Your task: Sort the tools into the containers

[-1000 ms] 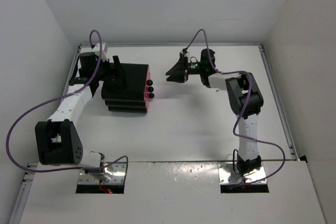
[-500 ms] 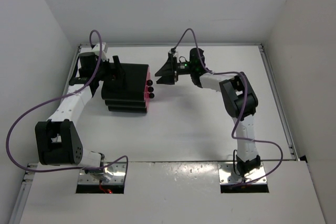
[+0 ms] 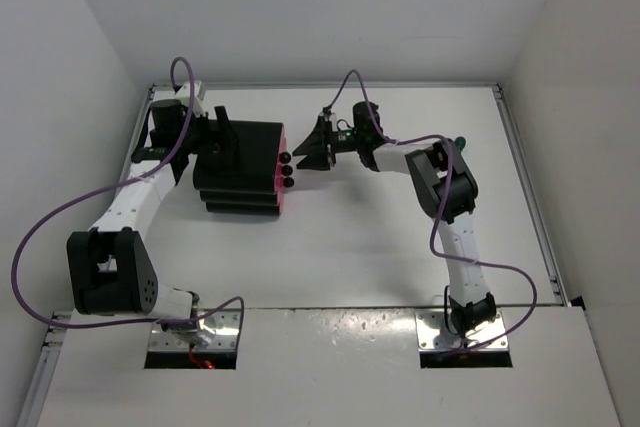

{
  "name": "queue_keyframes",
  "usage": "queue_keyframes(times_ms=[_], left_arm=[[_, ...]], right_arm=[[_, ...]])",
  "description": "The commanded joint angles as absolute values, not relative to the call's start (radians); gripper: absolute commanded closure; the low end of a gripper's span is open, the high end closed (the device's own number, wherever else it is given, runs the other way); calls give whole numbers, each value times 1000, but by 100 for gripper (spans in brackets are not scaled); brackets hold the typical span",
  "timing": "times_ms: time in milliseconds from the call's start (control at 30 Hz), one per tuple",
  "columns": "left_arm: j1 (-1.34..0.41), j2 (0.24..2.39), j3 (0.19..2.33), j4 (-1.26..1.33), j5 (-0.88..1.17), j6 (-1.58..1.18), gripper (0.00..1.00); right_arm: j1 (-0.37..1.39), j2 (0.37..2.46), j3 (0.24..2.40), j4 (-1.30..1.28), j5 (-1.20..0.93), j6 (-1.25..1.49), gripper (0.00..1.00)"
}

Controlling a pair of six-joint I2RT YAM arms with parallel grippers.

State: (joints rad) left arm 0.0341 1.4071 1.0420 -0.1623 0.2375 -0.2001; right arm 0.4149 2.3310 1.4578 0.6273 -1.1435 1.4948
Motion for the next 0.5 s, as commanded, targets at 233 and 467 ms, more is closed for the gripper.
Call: queue_keyframes(times_ms=[233,467], left_arm=[[34,1456,965,-379,196,-147,0],[34,1456,956,-370,196,-147,0]], right_arm=[[456,2341,1559,686,-1132,1489,47],[486,2332,1569,686,-1132,1489,47]])
